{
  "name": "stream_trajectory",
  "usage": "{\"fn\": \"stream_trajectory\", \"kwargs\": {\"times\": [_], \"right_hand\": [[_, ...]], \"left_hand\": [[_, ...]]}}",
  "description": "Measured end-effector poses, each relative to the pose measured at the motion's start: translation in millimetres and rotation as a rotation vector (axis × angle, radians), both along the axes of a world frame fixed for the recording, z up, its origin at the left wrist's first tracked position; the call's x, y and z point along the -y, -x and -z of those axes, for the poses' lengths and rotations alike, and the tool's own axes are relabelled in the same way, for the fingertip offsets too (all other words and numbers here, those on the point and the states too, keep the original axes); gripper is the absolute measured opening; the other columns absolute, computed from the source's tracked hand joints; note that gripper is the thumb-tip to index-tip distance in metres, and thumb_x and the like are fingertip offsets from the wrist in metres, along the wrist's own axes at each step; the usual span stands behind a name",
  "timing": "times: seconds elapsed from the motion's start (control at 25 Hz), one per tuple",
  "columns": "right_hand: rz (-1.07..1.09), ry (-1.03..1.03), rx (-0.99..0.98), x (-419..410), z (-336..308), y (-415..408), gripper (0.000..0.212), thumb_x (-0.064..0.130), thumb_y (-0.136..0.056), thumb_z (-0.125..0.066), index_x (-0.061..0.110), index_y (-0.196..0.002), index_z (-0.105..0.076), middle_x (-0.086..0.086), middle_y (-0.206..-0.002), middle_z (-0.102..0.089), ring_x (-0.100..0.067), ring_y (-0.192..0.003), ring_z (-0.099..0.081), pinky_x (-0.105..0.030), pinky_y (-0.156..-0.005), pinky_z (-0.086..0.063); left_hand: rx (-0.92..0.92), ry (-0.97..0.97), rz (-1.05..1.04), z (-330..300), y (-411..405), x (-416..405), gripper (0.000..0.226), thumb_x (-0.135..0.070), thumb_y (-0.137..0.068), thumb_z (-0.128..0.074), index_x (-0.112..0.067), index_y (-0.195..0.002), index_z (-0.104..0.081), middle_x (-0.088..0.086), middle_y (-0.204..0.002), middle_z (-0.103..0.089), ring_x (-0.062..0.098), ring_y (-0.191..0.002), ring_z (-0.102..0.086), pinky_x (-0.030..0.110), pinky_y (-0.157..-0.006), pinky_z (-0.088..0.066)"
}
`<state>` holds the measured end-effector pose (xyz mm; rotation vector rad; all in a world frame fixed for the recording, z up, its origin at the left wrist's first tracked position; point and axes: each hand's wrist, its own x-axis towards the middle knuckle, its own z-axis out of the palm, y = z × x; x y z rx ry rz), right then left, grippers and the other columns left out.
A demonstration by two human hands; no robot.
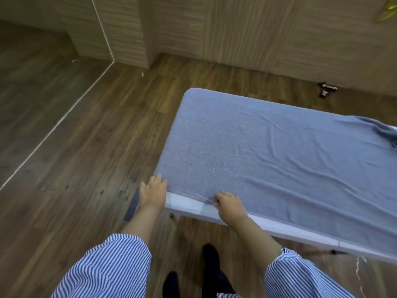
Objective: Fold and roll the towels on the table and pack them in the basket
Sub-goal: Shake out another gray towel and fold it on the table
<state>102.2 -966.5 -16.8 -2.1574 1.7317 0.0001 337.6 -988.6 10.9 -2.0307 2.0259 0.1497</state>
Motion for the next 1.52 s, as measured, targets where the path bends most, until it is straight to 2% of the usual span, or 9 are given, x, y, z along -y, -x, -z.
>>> {"fn": "stream_trajectory", "kwargs": {"times": [0.24, 0.56, 0.68, 0.8, 0.92, 1.0, 1.12, 1.24, 1.52], "right_hand": [[0.027, -0.031, -0.025, -23.1, -4.8, -8.8, 0.015, 0.014, -0.095, -0.043, 0.017, -0.105, -0.054, 0.002, -0.11, -0.055, -0.016, -0.105, -0.049, -0.03, -0.087, -0.032], [0.041, -0.004, -0.052, -43.4, -9.6, -10.6, 0.016, 0.018, -0.095, -0.041, 0.017, -0.104, -0.054, 0.0, -0.111, -0.054, -0.018, -0.102, -0.05, -0.032, -0.08, -0.03], [0.099, 0.052, -0.07, -50.2, -16.9, 3.9, 0.02, 0.023, -0.095, -0.04, 0.015, -0.105, -0.055, -0.001, -0.111, -0.055, -0.02, -0.103, -0.051, -0.033, -0.085, -0.034], [0.196, 0.11, -0.116, -61.2, -21.1, 32.2, 0.018, 0.02, -0.093, -0.043, 0.013, -0.1, -0.058, -0.003, -0.105, -0.057, -0.024, -0.1, -0.054, -0.035, -0.076, -0.031], [0.337, 0.181, -0.151, -75.3, -30.4, 74.6, 0.008, 0.017, -0.07, -0.068, 0.013, -0.073, -0.062, -0.003, -0.074, -0.061, -0.026, -0.067, -0.062, -0.031, -0.06, -0.03], [0.422, 0.16, -0.238, -86.0, -33.2, 113.9, 0.028, 0.019, -0.047, -0.084, 0.019, -0.059, -0.059, 0.004, -0.06, -0.056, -0.019, -0.05, -0.057, -0.027, -0.05, -0.029], [0.556, 0.134, -0.227, -106.5, -40.4, 186.0, 0.027, 0.018, -0.049, -0.083, 0.019, -0.061, -0.059, 0.002, -0.061, -0.056, -0.022, -0.054, -0.059, -0.03, -0.049, -0.038], [0.645, 0.178, -0.272, -134.6, -45.0, 269.4, 0.032, 0.018, -0.048, -0.084, 0.02, -0.06, -0.055, 0.003, -0.06, -0.054, -0.022, -0.053, -0.058, -0.029, -0.048, -0.034], [0.858, 0.196, -0.323, -198.7, -65.9, 432.4, 0.035, 0.025, -0.041, -0.085, 0.024, -0.058, -0.055, 0.006, -0.059, -0.055, -0.017, -0.053, -0.059, -0.027, -0.047, -0.042]], "left_hand": [[0.027, -0.03, 0.133, 1.0, -20.6, -35.3, 0.029, -0.022, -0.09, -0.055, -0.026, -0.117, -0.047, -0.004, -0.121, -0.044, 0.015, -0.116, -0.043, 0.035, -0.095, -0.033], [0.032, -0.107, 0.187, -12.2, -17.2, -42.9, 0.025, -0.027, -0.092, -0.048, -0.025, -0.117, -0.047, -0.004, -0.122, -0.053, 0.016, -0.117, -0.05, 0.041, -0.099, -0.029], [-0.008, -0.066, 0.221, -21.8, -2.2, -34.7, 0.019, -0.03, -0.093, -0.042, -0.024, -0.11, -0.048, -0.003, -0.118, -0.056, 0.018, -0.107, -0.057, 0.039, -0.09, -0.032], [-0.057, -0.034, 0.322, -30.9, 32.9, -25.1, 0.022, -0.029, -0.094, -0.041, -0.02, -0.112, -0.048, -0.001, -0.118, -0.055, 0.019, -0.105, -0.057, 0.039, -0.092, -0.034], [-0.106, -0.02, 0.414, -40.7, 92.4, -15.5, 0.028, -0.029, -0.094, -0.041, -0.02, -0.119, -0.047, 0.0, -0.122, -0.053, 0.021, -0.112, -0.055, 0.042, -0.099, -0.034], [-0.132, -0.012, 0.484, -46.2, 143.6, -12.4, 0.031, -0.028, -0.092, -0.041, -0.02, -0.122, -0.046, 0.001, -0.124, -0.053, 0.022, -0.114, -0.055, 0.042, -0.098, -0.034], [-0.188, -0.002, 0.592, -51.5, 231.7, -11.2, 0.04, -0.027, -0.091, -0.042, -0.021, -0.13, -0.043, 0.001, -0.128, -0.051, 0.023, -0.116, -0.055, 0.041, -0.097, -0.035], [-0.239, 0.009, 0.67, -56.2, 326.3, -15.9, 0.046, -0.027, -0.091, -0.043, -0.022, -0.136, -0.039, 0.0, -0.131, -0.05, 0.024, -0.115, -0.055, 0.039, -0.096, -0.035], [-0.302, -0.022, 0.851, -60.5, 533.6, -58.2, 0.045, -0.028, -0.091, -0.043, -0.02, -0.135, -0.038, 0.001, -0.134, -0.048, 0.025, -0.115, -0.055, 0.038, -0.092, -0.036]]}}
